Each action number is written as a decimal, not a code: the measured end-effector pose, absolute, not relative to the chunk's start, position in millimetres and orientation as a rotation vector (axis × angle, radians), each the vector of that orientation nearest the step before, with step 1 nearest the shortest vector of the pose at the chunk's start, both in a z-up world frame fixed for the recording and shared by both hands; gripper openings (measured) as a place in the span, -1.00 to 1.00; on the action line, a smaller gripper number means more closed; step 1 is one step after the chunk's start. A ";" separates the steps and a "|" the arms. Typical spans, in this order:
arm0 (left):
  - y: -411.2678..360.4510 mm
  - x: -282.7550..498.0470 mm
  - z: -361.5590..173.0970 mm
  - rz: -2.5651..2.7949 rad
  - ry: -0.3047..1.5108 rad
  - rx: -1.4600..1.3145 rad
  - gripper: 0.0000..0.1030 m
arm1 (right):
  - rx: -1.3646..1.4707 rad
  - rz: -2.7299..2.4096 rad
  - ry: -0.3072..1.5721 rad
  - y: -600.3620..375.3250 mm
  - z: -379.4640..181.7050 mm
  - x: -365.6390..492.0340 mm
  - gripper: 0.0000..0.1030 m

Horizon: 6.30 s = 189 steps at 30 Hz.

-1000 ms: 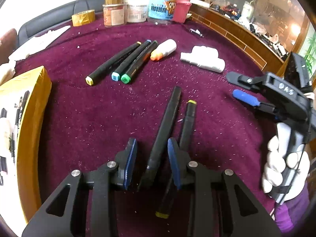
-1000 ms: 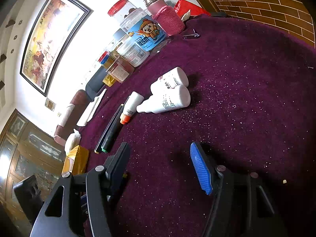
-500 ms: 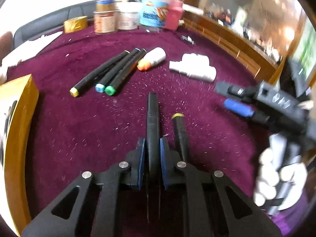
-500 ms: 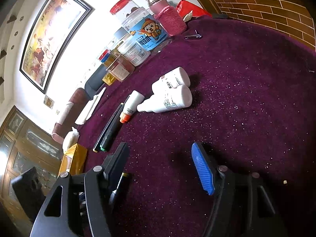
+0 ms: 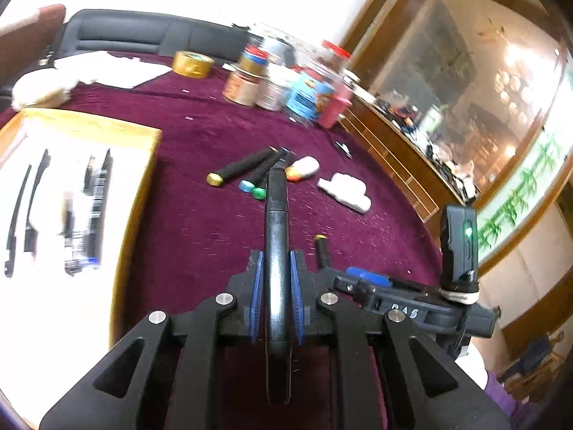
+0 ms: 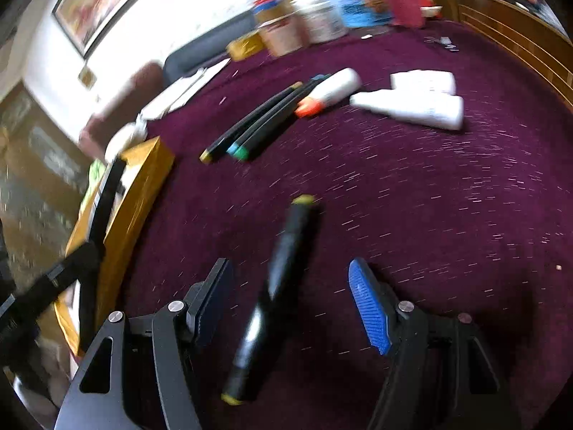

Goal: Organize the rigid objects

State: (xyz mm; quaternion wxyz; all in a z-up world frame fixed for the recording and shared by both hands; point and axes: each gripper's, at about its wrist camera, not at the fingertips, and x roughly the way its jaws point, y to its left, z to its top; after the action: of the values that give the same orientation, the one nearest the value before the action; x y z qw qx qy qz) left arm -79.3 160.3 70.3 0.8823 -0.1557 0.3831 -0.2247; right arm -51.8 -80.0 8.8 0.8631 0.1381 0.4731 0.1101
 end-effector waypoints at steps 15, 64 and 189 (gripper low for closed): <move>320.2 -67.6 66.0 -0.082 0.805 -0.373 -0.76 | 0.155 0.189 1.003 -58.0 13.5 -49.8 -0.73; 325.0 -127.4 92.2 0.002 0.662 -0.330 0.07 | 0.134 0.279 0.745 60.9 107.1 -8.0 0.17; 92.1 -65.1 28.8 -0.353 0.926 -0.024 -0.76 | 0.211 0.255 0.944 -96.4 15.2 -43.8 0.30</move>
State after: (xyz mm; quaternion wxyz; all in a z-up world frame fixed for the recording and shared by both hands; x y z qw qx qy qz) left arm -65.1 92.1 28.8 0.8797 -0.0115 0.4442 -0.1694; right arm -43.8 -96.4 15.2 0.8775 0.1009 0.4526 0.1221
